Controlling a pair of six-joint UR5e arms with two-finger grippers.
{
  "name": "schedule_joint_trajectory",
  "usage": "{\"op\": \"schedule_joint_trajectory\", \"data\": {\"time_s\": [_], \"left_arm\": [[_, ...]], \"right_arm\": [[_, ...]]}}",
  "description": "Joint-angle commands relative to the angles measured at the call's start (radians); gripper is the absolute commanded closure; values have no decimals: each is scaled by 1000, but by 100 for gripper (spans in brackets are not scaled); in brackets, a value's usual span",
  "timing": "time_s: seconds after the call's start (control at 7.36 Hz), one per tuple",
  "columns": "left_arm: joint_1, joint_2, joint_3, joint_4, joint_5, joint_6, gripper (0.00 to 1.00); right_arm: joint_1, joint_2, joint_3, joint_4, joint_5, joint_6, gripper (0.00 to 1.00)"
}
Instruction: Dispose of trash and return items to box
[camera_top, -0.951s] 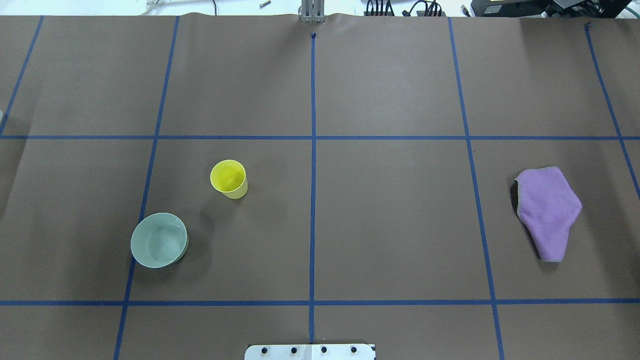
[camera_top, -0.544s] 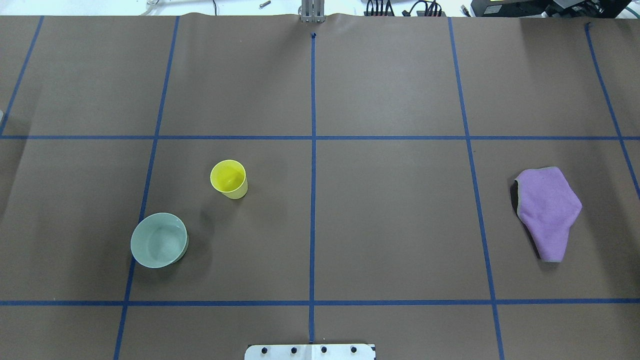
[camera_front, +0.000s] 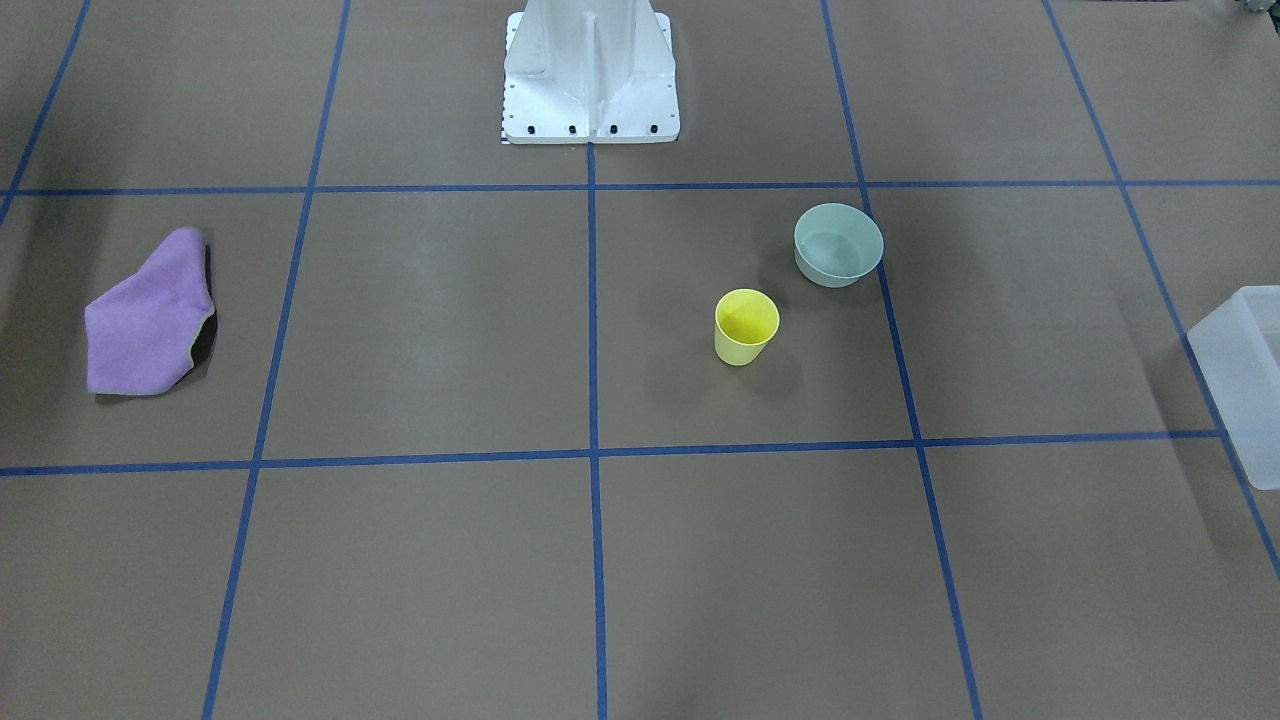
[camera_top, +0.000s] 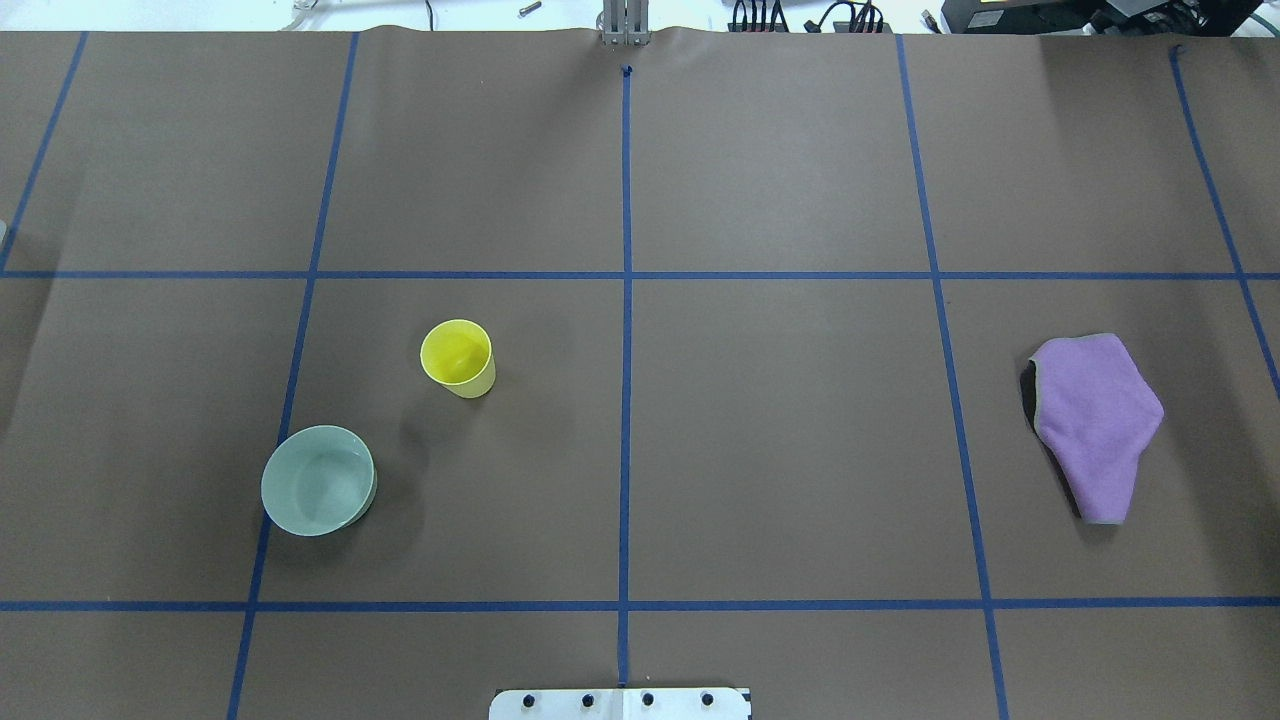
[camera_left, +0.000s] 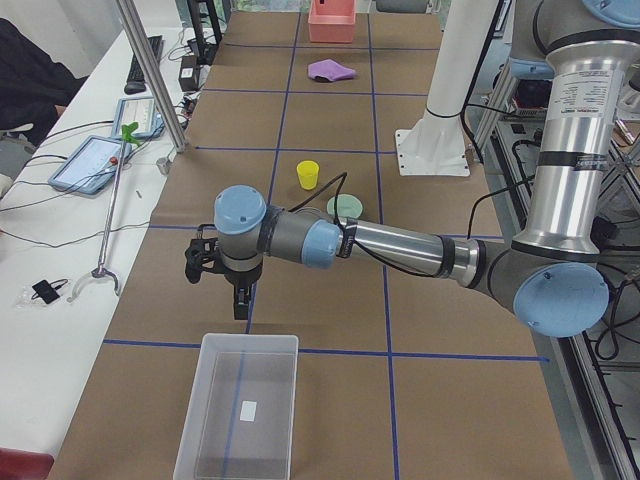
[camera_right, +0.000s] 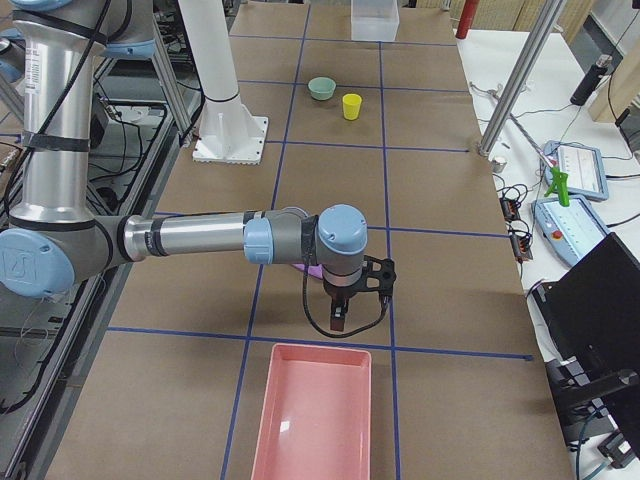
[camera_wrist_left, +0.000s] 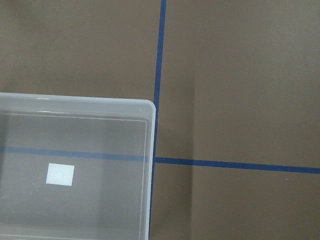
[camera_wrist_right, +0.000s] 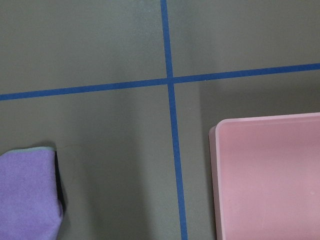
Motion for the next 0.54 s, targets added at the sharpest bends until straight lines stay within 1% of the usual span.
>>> {"op": "schedule_joint_trajectory", "data": {"time_s": [0.0, 0.41], "left_arm": [[14, -32, -42, 11, 10, -71, 2], [233, -29, -237, 22, 9, -482, 2]], "right_arm": [[0, 1, 7, 0, 1, 4, 0], [0, 1, 7, 0, 8, 8, 0]]}}
